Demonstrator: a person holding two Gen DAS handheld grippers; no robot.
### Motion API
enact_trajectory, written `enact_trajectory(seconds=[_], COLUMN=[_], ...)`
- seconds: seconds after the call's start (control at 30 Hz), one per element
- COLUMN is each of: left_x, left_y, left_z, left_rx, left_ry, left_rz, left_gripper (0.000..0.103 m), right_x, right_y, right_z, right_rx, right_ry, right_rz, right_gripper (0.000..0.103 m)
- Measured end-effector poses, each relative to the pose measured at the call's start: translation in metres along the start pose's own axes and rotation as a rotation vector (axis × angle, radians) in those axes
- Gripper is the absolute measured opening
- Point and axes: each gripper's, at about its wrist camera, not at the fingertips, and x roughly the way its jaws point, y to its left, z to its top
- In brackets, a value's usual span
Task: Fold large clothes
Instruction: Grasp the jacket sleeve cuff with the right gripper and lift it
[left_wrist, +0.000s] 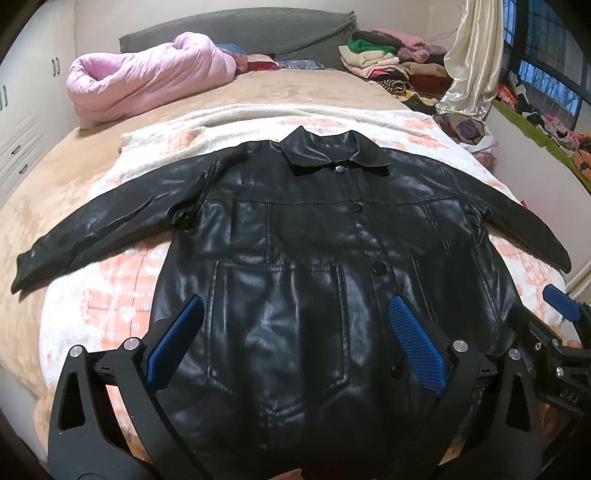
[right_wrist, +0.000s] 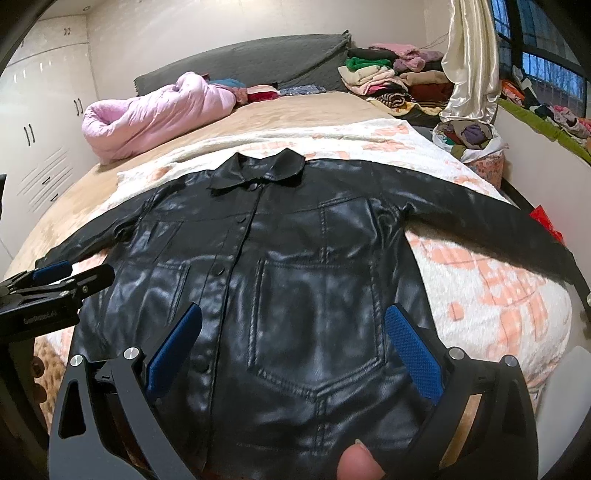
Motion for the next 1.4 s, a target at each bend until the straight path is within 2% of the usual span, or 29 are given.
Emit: enact_trajectory(seconds=[0.37, 0.8, 1.1, 1.4], left_x=[0.024, 0.051, 0.082, 0.121], left_y=[-0.005, -0.009, -0.022, -0.049], left_z=[0.034, 0.063, 0.083, 0.096], left_rx=[-0.017, -0.032, -0.036, -0.011], left_ry=[0.003, 0.022, 0.067, 0.132], left_rz=[-0.012, -0.004, -0.027, -0.081], left_gripper=[0.094, 0.094, 0.094, 0.094], right_x=[0.023, 0.048, 0.072, 0.091], right_y=[-0.012, -0.034, -0.091, -0.180], right_z=[0.026, 0.080, 0.093, 0.084], right_rx=[0.022, 0.105, 0.225, 0.426], right_ry=[0.003, -0.022, -0.003, 0.037], right_rz=[-0.003, -0.046, -0.140, -0.264], right_gripper=[0.099, 0.099, 0.099, 0.099])
